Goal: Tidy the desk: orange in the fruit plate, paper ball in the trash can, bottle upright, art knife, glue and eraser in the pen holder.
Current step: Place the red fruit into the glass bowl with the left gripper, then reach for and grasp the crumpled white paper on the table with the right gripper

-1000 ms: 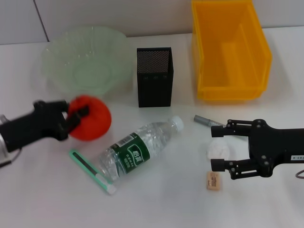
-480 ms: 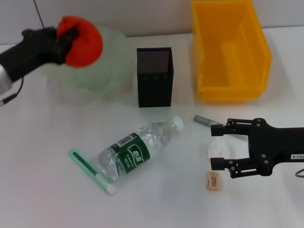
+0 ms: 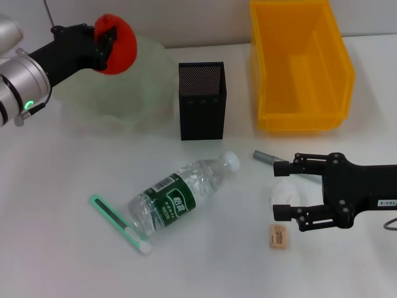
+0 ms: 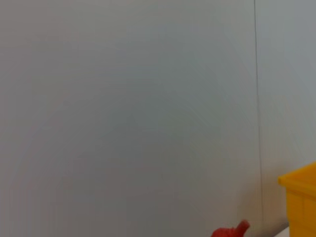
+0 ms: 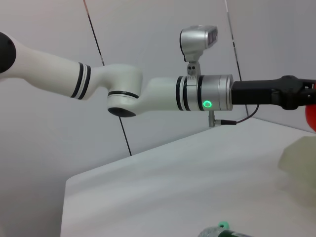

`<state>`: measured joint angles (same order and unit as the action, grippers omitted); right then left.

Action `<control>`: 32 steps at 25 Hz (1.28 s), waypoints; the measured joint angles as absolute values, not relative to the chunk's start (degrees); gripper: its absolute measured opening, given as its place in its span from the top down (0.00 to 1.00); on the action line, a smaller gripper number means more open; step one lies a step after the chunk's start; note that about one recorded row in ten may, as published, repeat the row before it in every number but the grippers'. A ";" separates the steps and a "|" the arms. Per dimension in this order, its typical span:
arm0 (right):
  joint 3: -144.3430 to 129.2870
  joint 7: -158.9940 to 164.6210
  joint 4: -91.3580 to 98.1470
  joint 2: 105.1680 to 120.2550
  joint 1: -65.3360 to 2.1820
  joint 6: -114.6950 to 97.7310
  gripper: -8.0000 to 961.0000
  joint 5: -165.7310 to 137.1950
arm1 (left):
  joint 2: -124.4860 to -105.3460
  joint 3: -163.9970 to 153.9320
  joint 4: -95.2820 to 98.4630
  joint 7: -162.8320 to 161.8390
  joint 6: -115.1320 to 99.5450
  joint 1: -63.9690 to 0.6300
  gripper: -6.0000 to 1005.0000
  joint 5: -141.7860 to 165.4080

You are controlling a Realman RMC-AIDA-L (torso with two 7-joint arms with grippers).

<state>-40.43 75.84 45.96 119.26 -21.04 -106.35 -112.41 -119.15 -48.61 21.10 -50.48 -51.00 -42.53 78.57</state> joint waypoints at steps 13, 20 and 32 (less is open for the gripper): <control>-39.85 75.79 45.97 119.27 -21.13 -105.59 0.14 -111.54 | -118.80 -48.60 21.09 -47.98 -56.23 -40.23 0.47 74.97; -38.66 81.83 51.29 118.82 -21.00 -106.73 0.14 -108.28 | -118.58 -49.10 23.33 -48.75 -65.78 -34.57 0.21 75.18; -45.12 112.60 82.47 118.12 -30.68 -113.30 0.14 -129.02 | -118.06 -57.17 24.97 -49.05 -72.66 -22.79 0.19 75.57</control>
